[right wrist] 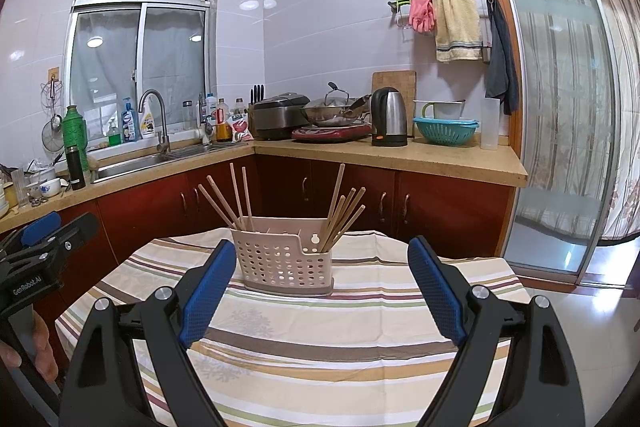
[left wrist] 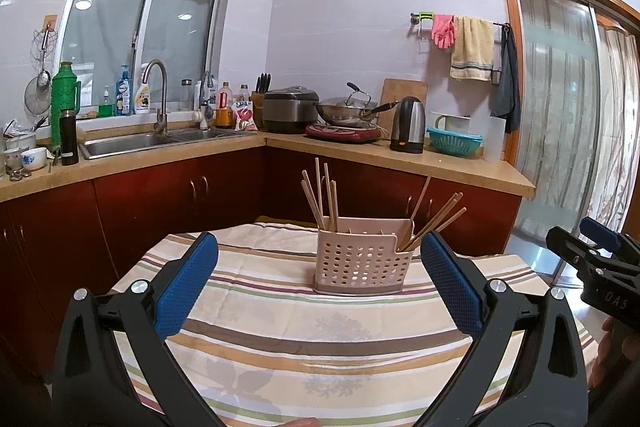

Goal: Organize utensils

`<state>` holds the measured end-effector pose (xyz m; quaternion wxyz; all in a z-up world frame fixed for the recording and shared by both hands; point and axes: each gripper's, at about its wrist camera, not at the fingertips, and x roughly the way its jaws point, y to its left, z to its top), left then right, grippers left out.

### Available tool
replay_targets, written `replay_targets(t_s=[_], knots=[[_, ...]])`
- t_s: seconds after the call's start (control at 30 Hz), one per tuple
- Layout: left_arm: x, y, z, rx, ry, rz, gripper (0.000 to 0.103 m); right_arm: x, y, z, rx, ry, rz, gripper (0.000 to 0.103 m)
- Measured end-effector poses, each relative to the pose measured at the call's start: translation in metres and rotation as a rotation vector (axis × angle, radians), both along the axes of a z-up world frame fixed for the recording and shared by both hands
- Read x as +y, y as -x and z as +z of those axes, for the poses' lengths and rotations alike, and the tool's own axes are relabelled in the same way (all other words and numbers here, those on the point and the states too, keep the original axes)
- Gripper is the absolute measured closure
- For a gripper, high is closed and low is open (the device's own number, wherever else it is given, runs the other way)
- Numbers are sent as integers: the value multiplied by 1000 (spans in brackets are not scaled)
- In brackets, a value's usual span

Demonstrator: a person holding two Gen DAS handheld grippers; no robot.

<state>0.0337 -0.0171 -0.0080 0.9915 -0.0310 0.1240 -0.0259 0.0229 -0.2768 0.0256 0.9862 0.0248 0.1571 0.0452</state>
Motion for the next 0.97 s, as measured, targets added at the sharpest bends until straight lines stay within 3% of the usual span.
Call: replay_targets(t_s=[0.27,0.47,0.7,0.83,0.97], knots=[[6,-4,-5,11,32,-6,4,0,0,2,2,2,1,18],[5,-6,-7,-3,2,16,4,-2,-3,-1,14,4,3,18],[8,-17,-13,42,39,-31,4,-1,-7,-4,25,8,10,18],[10,-23,-15,36,47,-17,4,-2,-8,-6,29,5,8,18],[15,-39,-26,61,5,36,4,-11,-18,-14,46,1,-8,17]])
